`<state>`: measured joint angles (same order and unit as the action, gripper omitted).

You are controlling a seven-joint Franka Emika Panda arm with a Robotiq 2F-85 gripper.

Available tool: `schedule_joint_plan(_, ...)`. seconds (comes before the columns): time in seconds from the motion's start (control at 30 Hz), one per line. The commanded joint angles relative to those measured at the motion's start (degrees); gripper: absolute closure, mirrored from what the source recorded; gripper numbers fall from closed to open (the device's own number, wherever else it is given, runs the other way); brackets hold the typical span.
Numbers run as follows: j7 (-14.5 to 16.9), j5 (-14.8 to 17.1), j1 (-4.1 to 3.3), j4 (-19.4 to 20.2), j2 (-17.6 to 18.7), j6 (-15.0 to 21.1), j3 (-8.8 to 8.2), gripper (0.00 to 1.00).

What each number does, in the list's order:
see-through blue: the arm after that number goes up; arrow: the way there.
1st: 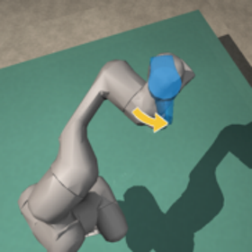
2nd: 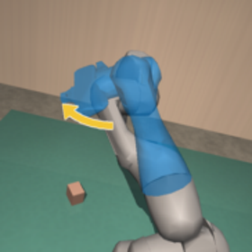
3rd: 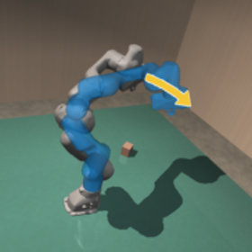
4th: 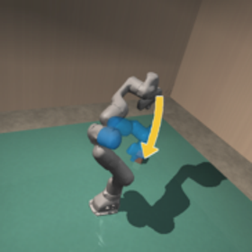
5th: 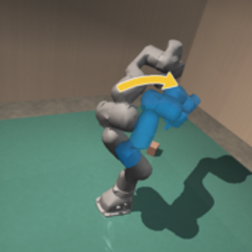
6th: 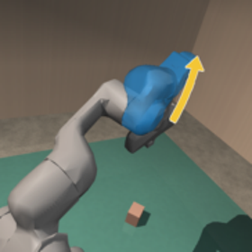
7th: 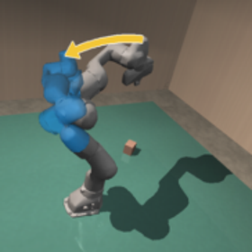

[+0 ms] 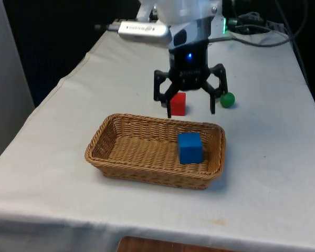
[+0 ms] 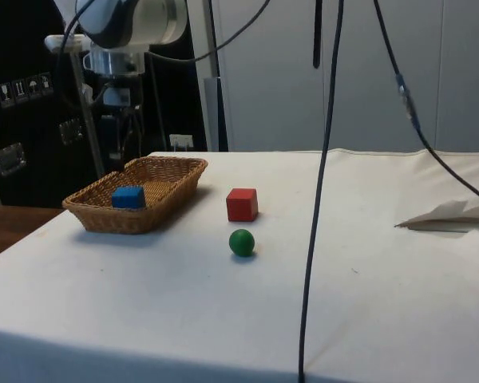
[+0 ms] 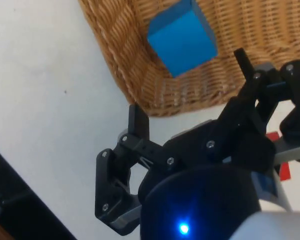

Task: Place all non-red objects into the basket.

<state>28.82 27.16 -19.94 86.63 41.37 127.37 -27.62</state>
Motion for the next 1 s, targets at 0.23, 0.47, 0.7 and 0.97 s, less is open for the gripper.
schedule_joint_plan(0.23, -1.0, -2.5, -0.97, 4.2, -4.9, -0.1, 0.23, 0.00)
schedule_joint_plan(0.47, -2.3, -5.8, -2.41, 9.5, -10.6, 0.1, -0.06, 0.00)
schedule_joint_plan(0.7, -3.6, -8.9, -2.92, 13.4, -15.0, 0.2, 0.46, 0.00)
schedule_joint_plan(0.97, -5.4, -12.8, -3.21, 17.5, -19.8, 0.2, 1.38, 0.00)
